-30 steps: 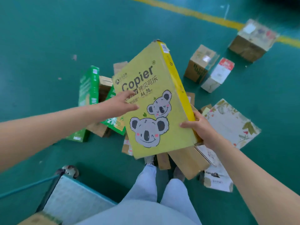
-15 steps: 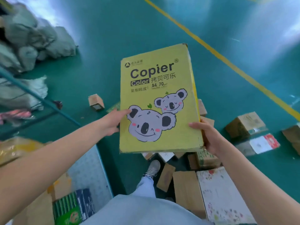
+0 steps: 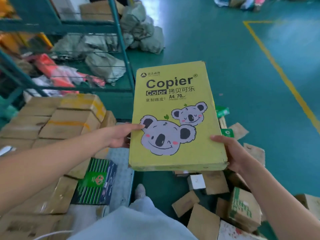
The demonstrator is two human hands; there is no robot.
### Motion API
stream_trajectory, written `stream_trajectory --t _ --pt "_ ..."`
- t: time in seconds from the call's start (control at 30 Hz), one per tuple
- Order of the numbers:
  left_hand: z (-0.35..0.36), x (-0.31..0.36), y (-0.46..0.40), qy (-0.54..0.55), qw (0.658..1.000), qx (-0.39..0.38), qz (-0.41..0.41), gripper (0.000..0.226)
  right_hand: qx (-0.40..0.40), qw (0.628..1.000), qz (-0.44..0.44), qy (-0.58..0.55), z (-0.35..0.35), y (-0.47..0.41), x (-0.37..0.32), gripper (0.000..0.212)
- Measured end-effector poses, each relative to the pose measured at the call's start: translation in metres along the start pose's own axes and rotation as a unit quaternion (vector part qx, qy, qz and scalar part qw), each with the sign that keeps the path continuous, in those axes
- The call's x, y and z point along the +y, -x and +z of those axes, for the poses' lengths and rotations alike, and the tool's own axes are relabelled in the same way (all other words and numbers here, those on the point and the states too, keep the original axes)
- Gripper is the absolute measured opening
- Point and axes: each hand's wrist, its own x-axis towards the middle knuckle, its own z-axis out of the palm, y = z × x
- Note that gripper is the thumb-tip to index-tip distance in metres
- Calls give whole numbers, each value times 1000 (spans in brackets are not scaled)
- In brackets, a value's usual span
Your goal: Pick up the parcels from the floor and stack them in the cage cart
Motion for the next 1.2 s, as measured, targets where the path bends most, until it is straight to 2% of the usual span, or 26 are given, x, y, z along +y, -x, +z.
stream_trajectory --t 0.17,0.27,0.43,0.73,0.87,1.03,1.2 --pt "-59 -40 40 62 997 51 -4 51 -45 997 37 50 70 -26 -17 58" --pt "-99 -63 60 121 989 86 13 56 -77 994 48 68 122 -45 -25 57" --pt "-155 -99 98 237 966 95 49 39 -132 984 64 105 218 -76 -32 52" --pt "-254 -178 139 317 918 197 134 43 -223 951 97 191 389 -111 -28 42" --pt "-278 -202 150 344 901 223 141 47 -247 935 105 232 439 -124 -22 46" --pt "-302 -232 177 401 863 277 135 49 -288 908 107 284 513 -134 -11 53" --pt "-317 -248 196 428 837 321 115 39 -312 887 111 322 569 -148 2 59"
